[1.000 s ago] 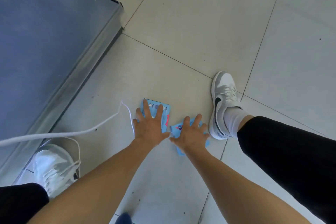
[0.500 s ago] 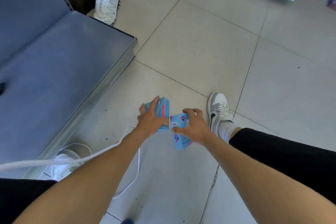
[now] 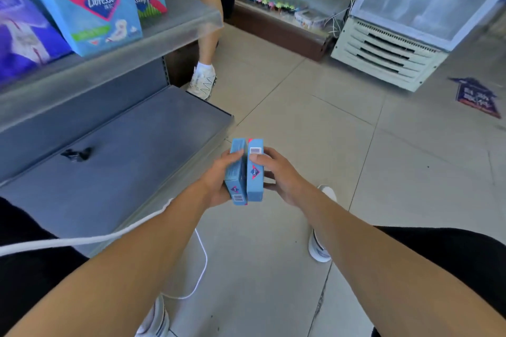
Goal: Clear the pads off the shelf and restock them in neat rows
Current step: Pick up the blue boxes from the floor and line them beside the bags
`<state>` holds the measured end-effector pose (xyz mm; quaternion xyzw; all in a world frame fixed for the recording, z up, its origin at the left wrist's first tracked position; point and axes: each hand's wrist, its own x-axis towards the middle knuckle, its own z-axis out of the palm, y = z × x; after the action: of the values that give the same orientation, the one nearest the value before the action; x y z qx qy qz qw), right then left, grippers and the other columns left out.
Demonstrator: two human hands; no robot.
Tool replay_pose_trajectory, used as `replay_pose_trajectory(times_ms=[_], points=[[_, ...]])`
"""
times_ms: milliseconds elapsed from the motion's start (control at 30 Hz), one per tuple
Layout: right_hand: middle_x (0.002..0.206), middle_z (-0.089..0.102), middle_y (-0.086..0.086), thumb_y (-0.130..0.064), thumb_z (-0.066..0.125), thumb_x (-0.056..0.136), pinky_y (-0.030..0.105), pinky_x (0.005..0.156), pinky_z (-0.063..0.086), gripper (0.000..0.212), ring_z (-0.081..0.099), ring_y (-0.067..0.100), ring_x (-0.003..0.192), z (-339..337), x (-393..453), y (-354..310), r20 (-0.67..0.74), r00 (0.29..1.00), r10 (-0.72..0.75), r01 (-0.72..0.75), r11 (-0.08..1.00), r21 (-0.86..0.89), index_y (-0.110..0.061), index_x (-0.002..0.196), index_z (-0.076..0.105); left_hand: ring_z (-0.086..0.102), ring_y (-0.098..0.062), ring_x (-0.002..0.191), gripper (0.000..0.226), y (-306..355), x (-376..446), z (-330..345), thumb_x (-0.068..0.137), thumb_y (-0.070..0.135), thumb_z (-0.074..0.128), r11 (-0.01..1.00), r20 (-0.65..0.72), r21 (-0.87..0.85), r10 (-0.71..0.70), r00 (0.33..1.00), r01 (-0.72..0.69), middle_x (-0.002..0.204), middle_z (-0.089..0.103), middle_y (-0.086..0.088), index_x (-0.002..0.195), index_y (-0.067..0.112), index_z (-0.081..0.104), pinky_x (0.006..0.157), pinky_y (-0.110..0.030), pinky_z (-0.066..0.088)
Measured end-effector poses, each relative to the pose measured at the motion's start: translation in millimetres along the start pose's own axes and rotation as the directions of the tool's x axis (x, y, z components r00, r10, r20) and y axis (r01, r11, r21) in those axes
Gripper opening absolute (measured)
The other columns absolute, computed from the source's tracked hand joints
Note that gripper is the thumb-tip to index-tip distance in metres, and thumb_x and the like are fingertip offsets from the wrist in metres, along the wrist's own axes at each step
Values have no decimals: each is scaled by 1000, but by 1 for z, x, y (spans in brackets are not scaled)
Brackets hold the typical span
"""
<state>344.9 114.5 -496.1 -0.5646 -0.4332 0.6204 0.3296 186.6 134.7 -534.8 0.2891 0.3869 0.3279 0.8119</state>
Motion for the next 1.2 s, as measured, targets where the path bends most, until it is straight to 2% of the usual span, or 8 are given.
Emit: replay_pose_trajectory(times_ms=[100,300,433,533,800,933,1033,1200], points=[[115,69,-3,-44,74,75,25,70,51,56,70,10,97,12,-2,0,8,1000,-5,6,999,-42,-28,125,54,66,-37,105,69,3,-10,-2,76,41,73,995,-67,88,-35,997,41,126,64,-16,136,22,45,78,-50,55],[108,70,-2,-33,79,63,34,86,56,59,70,17,95,25,-2,13,59,998,-13,20,992,-126,-24,118,57,70,-27,74,14,4,-31,-3,87,-6,55,945,-238,328,84,968,-2,92,69,-23,95,2,63,70,-39,58],[87,67,13,-19,67,61,39,74,52,36,65,27,78,18,-3,14,-40,999,-12,12,1000,4,-11,95,65,63,-30,72,29,3,-37,-27,81,-13,55,951,-390,310,124,912,3,87,64,-16,97,11,60,69,-39,52],[97,70,20,-14,71,70,43,76,53,39,67,32,80,5,-8,18,-73,997,11,-1,992,123,-1,106,64,64,-28,73,32,1,-41,-43,86,-14,56,965,-450,261,148,881,-28,92,66,-12,95,16,59,70,-40,54],[104,72,9,-23,61,95,28,64,56,33,71,19,80,-5,-16,38,-57,998,-4,13,987,160,-4,121,58,65,-34,99,35,-5,-42,-45,94,-3,55,983,-365,180,92,926,-27,108,69,-11,126,10,54,90,-51,52],[113,69,15,-27,63,93,51,83,54,36,68,32,91,-5,-12,42,-81,996,41,-24,978,205,-7,121,50,65,-30,93,34,-3,-39,-34,99,0,44,974,-291,226,84,953,-16,104,68,-11,130,13,52,83,-44,53],[107,70,10,-28,61,95,48,82,55,29,69,27,85,-2,-9,43,-111,993,49,-21,971,238,-13,114,46,63,-28,89,33,-5,-34,-25,102,2,40,974,-307,221,111,945,-43,100,66,-11,132,13,49,80,-42,52],[109,68,8,-32,61,95,41,76,56,26,70,22,84,-1,-4,35,-210,978,0,40,981,189,-18,111,46,58,-20,107,32,0,-35,-12,98,39,51,939,-291,344,135,947,-28,115,65,3,128,27,54,93,-45,44]])
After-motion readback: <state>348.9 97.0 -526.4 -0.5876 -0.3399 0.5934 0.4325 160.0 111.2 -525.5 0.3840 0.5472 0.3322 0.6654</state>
